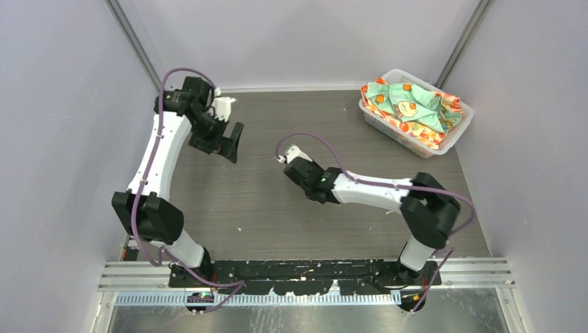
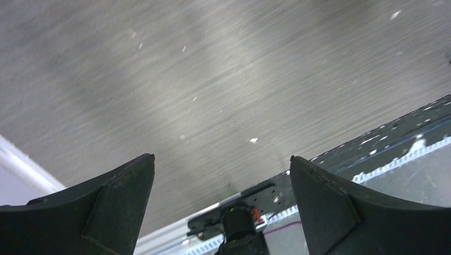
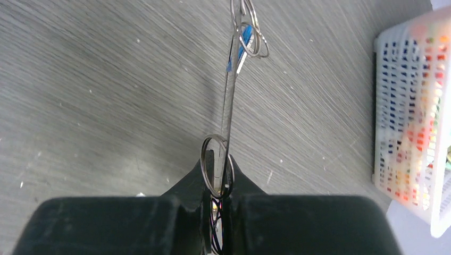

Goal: Put the keys on the keyring

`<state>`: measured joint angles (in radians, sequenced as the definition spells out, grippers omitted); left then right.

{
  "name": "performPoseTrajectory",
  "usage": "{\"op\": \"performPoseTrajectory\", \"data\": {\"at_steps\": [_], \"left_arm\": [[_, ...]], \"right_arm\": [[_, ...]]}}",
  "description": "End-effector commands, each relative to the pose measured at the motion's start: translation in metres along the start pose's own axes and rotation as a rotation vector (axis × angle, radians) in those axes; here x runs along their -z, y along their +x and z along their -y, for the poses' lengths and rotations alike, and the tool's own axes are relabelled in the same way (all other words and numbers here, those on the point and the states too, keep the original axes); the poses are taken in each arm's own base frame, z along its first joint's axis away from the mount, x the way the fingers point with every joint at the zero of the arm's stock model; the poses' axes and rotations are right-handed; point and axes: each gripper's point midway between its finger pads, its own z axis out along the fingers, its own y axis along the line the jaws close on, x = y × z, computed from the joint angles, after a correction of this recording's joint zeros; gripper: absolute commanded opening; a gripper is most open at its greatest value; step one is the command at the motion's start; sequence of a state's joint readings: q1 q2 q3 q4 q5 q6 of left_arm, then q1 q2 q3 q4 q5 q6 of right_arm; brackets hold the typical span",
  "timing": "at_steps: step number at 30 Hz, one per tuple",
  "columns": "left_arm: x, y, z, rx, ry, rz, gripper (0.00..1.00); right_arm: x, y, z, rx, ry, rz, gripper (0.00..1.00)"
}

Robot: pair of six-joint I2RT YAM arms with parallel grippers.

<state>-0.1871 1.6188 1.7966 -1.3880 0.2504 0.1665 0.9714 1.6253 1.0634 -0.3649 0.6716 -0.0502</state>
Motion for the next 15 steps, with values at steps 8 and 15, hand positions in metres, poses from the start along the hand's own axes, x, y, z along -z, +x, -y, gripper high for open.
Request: {"op": "performPoseTrajectory", "data": {"at_steps": [8, 15], "left_arm": [[-0.003, 0.047, -0.017, -0.077, -0.048, 0.059, 1.00], [-0.011, 0.049, -0.019, -0.057, -0.043, 0.081, 1.00]], "right_arm": [[-0.052, -0.049, -0.040, 0.172, 0.043, -0.023, 0.01], [-0.065, -0.052, -0.084, 0.250, 0.007, -0.046, 0.33]]}}
